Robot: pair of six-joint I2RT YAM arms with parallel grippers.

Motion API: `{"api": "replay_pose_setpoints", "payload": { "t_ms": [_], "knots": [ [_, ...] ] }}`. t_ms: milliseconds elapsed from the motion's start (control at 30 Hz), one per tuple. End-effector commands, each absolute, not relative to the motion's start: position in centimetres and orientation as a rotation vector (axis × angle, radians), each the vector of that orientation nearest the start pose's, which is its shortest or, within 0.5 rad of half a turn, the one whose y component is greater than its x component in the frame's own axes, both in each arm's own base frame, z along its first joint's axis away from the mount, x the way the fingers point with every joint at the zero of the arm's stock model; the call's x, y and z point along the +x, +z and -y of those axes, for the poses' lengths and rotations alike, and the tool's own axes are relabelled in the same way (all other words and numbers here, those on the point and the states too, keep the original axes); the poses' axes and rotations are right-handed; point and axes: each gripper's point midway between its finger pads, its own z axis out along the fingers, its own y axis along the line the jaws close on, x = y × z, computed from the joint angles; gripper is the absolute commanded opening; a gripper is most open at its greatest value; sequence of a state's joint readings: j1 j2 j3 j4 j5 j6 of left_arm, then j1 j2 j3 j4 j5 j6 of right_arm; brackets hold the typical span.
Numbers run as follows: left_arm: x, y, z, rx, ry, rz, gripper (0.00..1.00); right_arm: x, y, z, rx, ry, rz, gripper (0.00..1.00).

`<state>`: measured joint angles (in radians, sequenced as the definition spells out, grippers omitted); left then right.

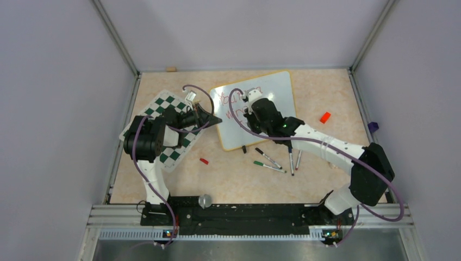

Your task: Write a sentence on the whiteboard

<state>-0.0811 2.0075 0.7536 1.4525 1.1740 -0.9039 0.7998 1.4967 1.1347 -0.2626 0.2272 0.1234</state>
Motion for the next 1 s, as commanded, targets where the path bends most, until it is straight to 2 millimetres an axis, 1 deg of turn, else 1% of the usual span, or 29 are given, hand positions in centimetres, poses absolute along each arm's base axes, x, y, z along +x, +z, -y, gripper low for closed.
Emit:
{"api": "replay_pose_setpoints", "payload": {
  "t_ms": [0, 233, 567, 733, 833, 967],
  "knots": [
    [37.0, 15.8, 20.2, 0.563, -1.461, -1.532, 0.0, 33.6, 18.1, -26.0, -0.523, 0.196, -2.08, 0.0],
    [37.0, 15.8, 20.2, 0.564, -1.462, -1.532, 0.0, 32.9, 17.4, -25.7, -0.52, 0.21, -2.098, 0.0],
    [37.1, 15.9, 20.2, 0.562, -1.462, -1.532, 0.0, 31.4, 15.8, -25.5, -0.533, 0.246, -2.144, 0.0],
    [37.0, 15.9, 20.2, 0.563, -1.461, -1.532, 0.0, 31.0, 15.2, -25.5, -0.538, 0.252, -2.162, 0.0],
    [37.0, 15.9, 20.2, 0.561, -1.461, -1.532, 0.0, 31.1, 15.5, -25.4, -0.531, 0.248, -2.157, 0.0],
    [37.0, 15.9, 20.2, 0.562, -1.461, -1.532, 0.0, 31.4, 17.4, -25.7, -0.515, 0.27, -2.126, 0.0]
  ]
}}
